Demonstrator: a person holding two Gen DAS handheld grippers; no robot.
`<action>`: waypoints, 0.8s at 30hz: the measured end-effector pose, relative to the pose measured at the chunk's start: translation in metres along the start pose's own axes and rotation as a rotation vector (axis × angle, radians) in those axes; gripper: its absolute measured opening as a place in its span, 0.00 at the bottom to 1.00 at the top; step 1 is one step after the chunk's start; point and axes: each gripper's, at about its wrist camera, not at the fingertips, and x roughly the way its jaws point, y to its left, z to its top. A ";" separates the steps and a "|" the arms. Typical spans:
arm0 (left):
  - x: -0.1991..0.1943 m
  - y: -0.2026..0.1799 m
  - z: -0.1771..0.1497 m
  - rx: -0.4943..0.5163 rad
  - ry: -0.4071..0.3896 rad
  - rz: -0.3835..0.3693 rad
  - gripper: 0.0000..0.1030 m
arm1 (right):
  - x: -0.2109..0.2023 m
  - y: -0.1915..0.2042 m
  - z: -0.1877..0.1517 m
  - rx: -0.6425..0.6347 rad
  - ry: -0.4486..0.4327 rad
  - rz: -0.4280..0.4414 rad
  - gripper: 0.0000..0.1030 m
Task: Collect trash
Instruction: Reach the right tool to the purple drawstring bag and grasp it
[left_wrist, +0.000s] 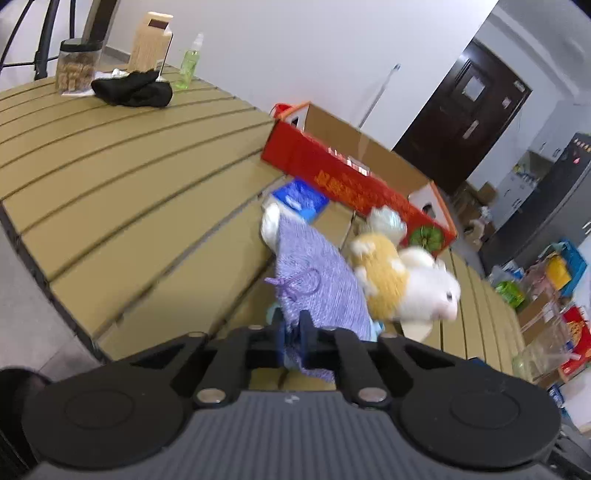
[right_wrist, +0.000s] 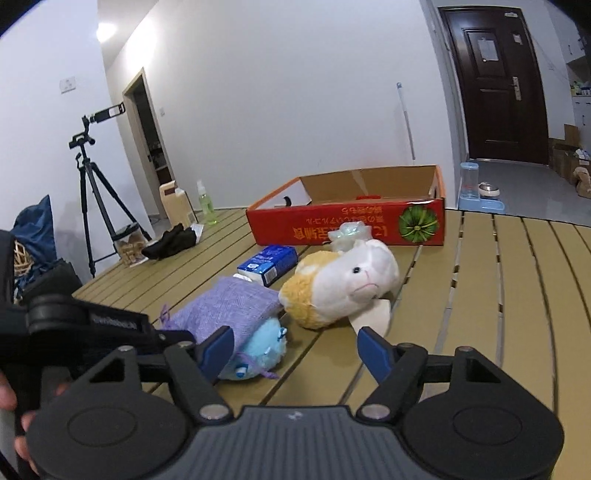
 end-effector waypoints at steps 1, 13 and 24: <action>-0.001 0.006 0.006 -0.006 -0.008 0.001 0.06 | 0.006 0.002 0.002 -0.010 0.003 0.006 0.70; 0.022 0.120 0.070 -0.094 -0.069 0.165 0.69 | 0.103 0.068 0.056 -0.157 0.097 0.172 0.69; 0.027 0.126 0.054 -0.018 -0.052 0.078 0.27 | 0.190 0.084 0.034 0.070 0.292 0.221 0.45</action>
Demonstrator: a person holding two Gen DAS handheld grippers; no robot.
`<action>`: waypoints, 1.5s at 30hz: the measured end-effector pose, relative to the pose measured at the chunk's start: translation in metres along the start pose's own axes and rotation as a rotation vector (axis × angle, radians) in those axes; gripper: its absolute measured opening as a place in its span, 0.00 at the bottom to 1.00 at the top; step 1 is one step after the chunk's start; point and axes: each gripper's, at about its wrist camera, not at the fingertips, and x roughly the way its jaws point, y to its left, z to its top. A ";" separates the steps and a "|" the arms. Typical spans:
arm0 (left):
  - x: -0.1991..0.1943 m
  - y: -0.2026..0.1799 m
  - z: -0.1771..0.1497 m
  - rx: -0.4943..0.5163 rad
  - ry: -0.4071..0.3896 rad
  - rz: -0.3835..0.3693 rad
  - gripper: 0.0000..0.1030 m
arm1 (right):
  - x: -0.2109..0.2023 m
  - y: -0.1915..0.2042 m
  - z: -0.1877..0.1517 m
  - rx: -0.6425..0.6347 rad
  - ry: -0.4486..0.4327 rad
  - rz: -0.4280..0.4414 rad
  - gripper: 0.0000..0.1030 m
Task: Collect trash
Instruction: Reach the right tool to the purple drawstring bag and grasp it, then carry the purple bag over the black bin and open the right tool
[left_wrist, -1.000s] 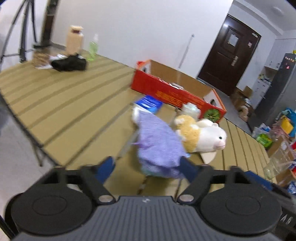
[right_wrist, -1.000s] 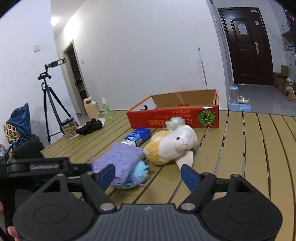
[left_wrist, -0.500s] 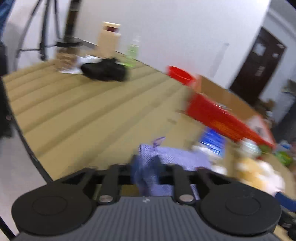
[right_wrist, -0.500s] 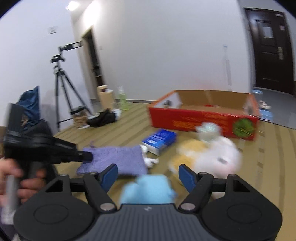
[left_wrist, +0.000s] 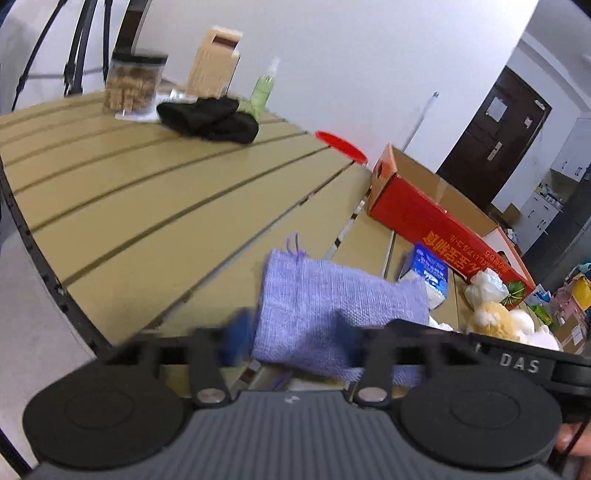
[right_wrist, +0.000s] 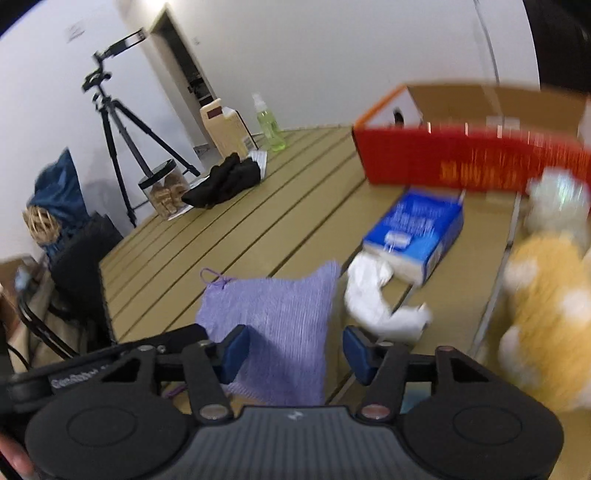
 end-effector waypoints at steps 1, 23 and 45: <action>0.001 0.001 0.000 0.000 0.009 -0.004 0.21 | 0.001 -0.004 -0.001 0.018 -0.004 0.019 0.27; -0.176 0.039 -0.038 0.090 -0.137 0.102 0.02 | -0.053 0.123 -0.044 -0.135 0.008 0.214 0.15; -0.085 0.154 -0.139 -0.030 0.324 0.378 0.53 | 0.109 0.137 -0.218 -0.235 0.454 -0.018 0.42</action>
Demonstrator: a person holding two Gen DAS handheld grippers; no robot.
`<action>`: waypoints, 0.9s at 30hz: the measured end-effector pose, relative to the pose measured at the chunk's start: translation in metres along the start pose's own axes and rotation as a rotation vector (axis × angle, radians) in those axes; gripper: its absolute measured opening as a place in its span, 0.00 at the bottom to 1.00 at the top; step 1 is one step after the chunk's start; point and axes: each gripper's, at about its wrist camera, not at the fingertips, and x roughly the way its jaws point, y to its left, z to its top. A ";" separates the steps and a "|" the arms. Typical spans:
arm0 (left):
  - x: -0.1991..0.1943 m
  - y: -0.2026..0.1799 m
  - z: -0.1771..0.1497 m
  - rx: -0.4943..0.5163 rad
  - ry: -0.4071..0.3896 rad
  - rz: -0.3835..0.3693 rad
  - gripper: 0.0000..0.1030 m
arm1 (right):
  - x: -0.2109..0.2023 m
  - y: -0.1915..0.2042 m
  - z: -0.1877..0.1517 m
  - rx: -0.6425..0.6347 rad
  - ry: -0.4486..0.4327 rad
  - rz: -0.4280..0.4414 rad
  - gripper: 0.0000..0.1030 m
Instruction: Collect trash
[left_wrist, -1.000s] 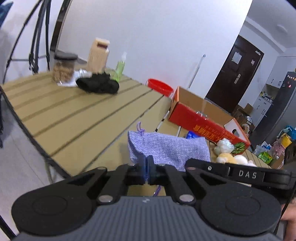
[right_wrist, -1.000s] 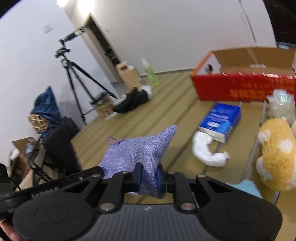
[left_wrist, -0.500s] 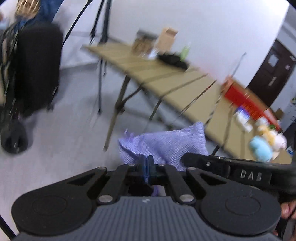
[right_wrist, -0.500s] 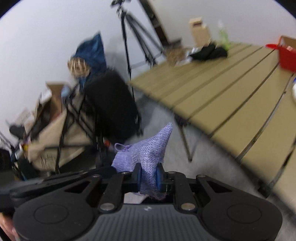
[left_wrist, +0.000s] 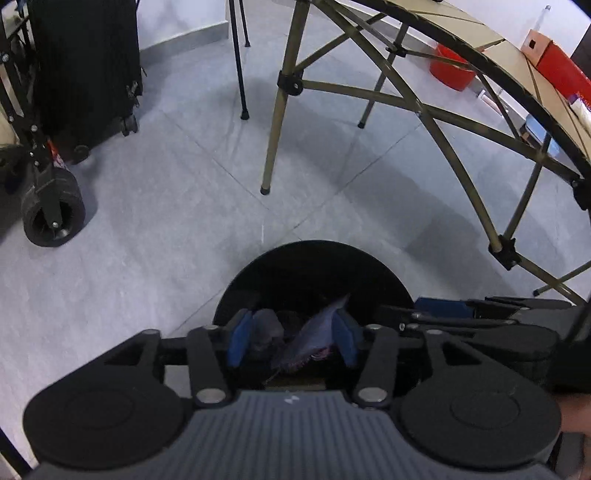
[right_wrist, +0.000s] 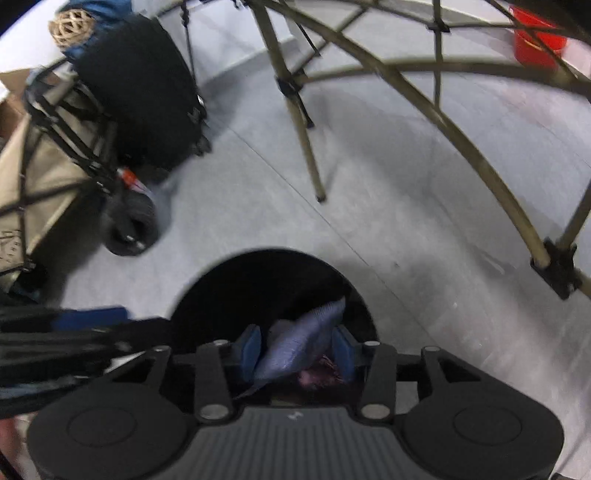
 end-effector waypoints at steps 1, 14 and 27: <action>0.000 -0.002 -0.001 0.003 -0.004 0.005 0.57 | 0.003 -0.004 -0.002 -0.008 0.007 -0.003 0.42; 0.004 -0.004 0.007 -0.036 -0.001 0.051 0.70 | 0.005 0.000 0.001 -0.045 0.031 -0.005 0.46; -0.147 -0.042 -0.012 -0.001 -0.417 -0.008 0.74 | -0.162 0.018 -0.015 -0.124 -0.297 0.077 0.48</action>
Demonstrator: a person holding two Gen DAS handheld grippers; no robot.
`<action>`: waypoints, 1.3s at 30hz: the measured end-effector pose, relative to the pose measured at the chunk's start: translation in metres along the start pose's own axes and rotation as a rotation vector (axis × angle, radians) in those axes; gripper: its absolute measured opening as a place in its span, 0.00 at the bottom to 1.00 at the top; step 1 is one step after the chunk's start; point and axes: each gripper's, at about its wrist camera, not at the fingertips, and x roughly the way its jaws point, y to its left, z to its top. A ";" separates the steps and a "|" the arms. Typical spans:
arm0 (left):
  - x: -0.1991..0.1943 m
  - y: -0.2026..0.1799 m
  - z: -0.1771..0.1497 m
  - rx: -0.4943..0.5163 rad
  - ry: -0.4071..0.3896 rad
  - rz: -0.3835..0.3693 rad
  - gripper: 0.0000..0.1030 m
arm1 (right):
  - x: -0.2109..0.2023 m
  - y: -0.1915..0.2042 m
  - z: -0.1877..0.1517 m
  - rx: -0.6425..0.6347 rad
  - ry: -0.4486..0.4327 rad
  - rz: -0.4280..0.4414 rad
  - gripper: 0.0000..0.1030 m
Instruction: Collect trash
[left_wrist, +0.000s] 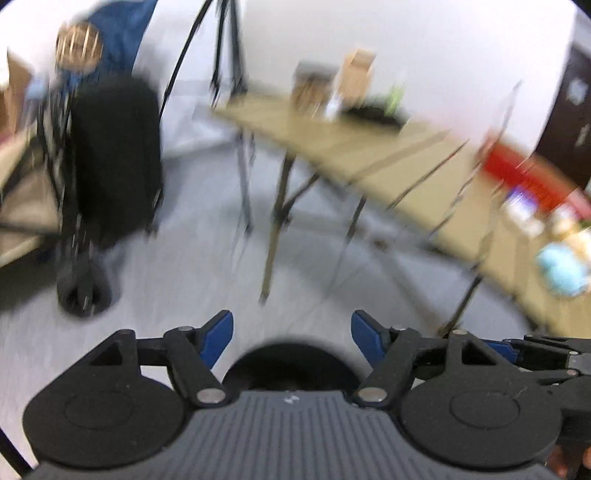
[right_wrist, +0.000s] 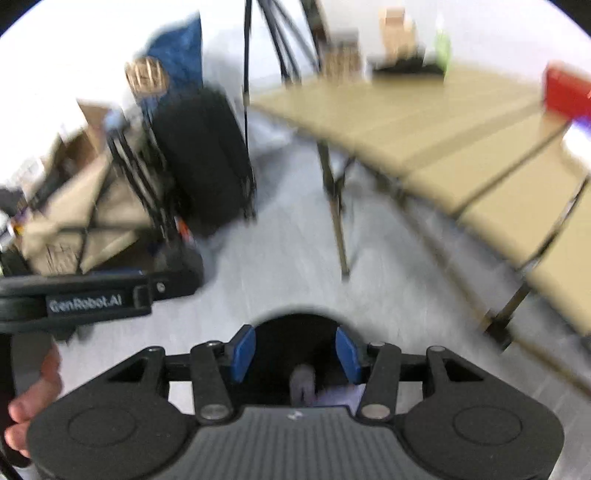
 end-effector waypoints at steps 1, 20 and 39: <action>-0.018 -0.011 0.005 0.016 -0.066 -0.025 0.79 | -0.022 -0.002 0.004 -0.003 -0.052 -0.007 0.49; -0.051 -0.175 0.006 0.188 -0.246 -0.325 0.85 | -0.254 -0.155 -0.036 0.210 -0.526 -0.423 0.64; 0.175 -0.290 0.073 0.380 0.035 -0.352 0.65 | -0.135 -0.291 0.000 0.310 -0.310 -0.487 0.43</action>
